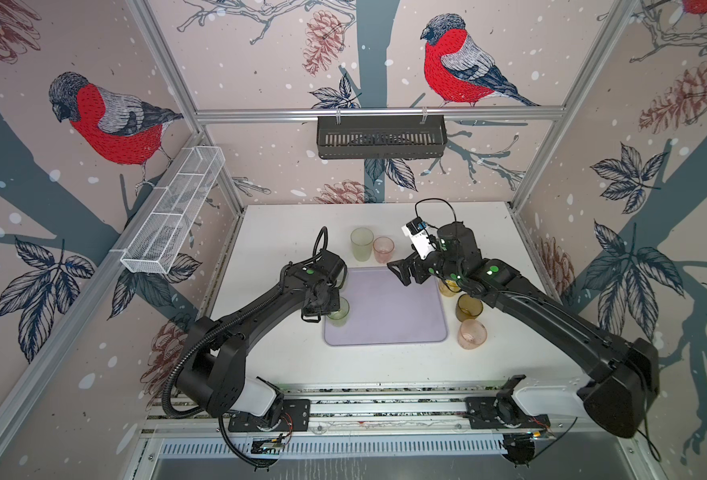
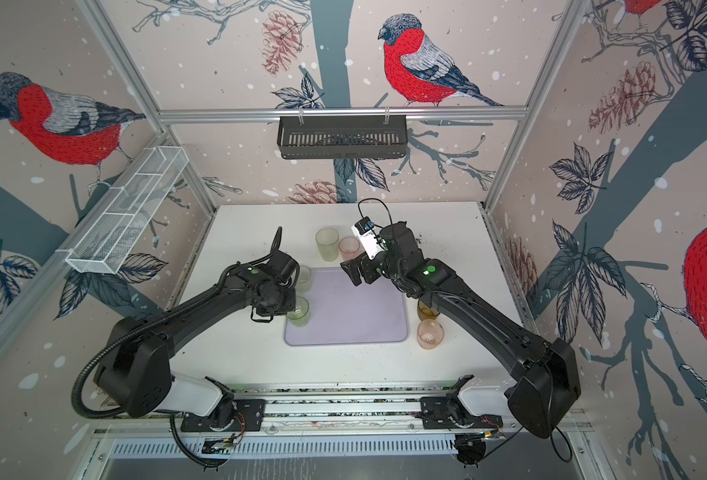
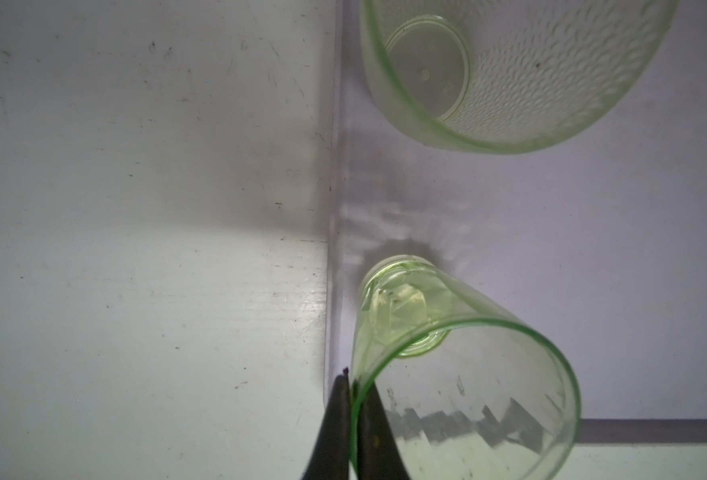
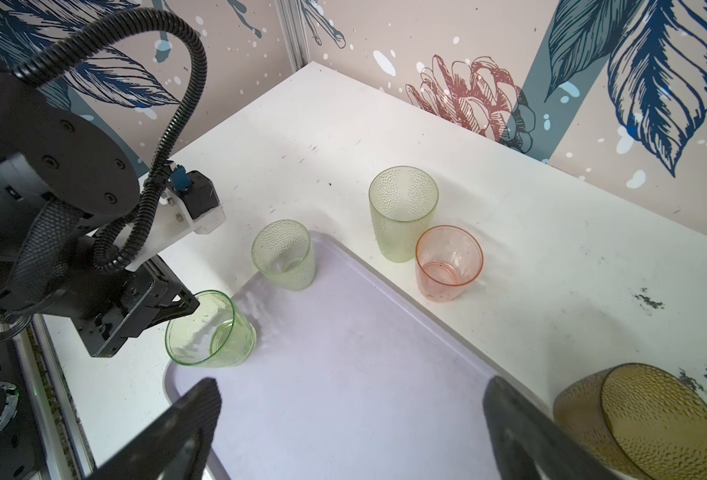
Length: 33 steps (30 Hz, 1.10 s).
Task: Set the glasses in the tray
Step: 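Lower the bright green cup onto the tray near its edge nearest the robot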
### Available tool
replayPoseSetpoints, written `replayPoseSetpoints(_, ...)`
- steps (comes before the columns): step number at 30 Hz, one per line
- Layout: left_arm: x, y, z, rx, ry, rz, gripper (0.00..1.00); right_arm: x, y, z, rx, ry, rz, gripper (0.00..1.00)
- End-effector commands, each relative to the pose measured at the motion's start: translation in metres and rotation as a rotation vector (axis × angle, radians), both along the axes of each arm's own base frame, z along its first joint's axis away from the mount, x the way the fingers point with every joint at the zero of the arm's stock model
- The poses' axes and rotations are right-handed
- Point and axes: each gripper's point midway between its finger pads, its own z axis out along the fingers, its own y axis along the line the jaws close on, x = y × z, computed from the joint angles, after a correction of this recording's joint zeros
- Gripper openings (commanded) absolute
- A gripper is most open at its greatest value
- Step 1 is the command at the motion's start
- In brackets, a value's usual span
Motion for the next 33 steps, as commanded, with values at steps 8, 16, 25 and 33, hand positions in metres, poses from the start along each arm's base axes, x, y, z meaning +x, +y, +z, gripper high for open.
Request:
replayPoseSetpoints(8, 0.0028, 0.0055, -0.0044, 0.028, -0.009, 0.011, 0.01, 0.0028, 0.0036, 0.0075, 0.026, -0.013, 0.004, 1.0)
replayPoseSetpoints(16, 0.0016, 0.0075, -0.0056, 0.038, -0.004, 0.009, 0.03, 0.0031, 0.0046, 0.008, 0.027, -0.013, 0.006, 1.0)
replayPoseSetpoints(25, 0.001, 0.0103, -0.0052, 0.053, -0.003, 0.004, 0.05, 0.0029, 0.0038, 0.0077, 0.028, -0.013, 0.003, 1.0)
replayPoseSetpoints(33, 0.0008, 0.0089, -0.0047, 0.048, -0.003, -0.002, 0.08, 0.0027, 0.003, 0.0089, 0.03, -0.015, 0.001, 1.0)
